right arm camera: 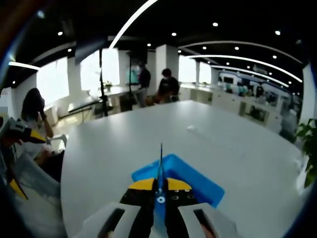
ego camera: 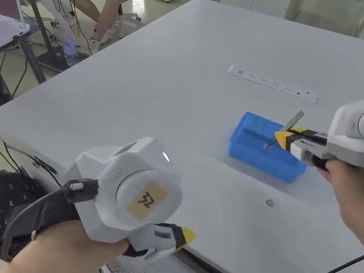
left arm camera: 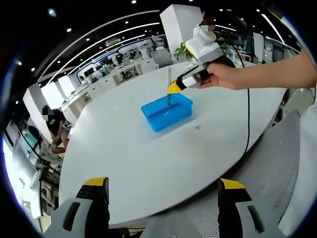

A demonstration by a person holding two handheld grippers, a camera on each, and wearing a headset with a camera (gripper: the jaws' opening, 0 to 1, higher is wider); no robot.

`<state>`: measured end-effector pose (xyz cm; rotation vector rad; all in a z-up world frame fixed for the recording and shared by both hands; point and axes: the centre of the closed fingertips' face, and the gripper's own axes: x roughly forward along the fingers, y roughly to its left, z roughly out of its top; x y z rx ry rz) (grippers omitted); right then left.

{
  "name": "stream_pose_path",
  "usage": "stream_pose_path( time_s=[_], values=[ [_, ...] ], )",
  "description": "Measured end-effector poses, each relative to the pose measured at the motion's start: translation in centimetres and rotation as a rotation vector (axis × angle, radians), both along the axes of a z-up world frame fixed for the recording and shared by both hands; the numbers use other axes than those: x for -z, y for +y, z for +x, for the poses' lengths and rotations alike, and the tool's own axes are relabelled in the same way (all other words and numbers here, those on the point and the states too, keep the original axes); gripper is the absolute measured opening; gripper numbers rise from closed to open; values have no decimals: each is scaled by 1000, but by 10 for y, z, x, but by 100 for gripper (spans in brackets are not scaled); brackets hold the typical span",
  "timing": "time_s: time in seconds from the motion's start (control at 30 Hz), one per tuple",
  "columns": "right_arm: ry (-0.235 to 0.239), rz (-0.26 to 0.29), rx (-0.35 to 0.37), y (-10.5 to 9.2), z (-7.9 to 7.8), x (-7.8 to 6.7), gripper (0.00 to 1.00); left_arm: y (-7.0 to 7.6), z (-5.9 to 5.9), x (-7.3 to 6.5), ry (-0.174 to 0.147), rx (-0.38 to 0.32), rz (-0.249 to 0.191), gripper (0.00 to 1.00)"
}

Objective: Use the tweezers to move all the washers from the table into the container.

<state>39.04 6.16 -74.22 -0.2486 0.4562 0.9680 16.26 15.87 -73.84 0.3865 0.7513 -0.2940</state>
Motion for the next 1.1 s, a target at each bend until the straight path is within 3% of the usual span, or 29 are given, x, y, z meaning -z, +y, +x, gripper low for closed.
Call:
stream_pose_path(
  time_s=[0.13, 0.3, 0.7, 1.1],
  values=[
    [-10, -32, -3, 0, 1, 7, 3, -3, -1, 1, 3, 3, -9, 93],
    [19, -60, 0, -4, 1, 21, 3, -3, -1, 3, 8, 10, 2, 93],
    [62, -84, 35, -6, 14, 48, 3, -3, 1, 5, 19, 18, 1, 93],
    [80, -122, 26, 0, 15, 65, 3, -1, 0, 8, 33, 13, 2, 93]
  ],
)
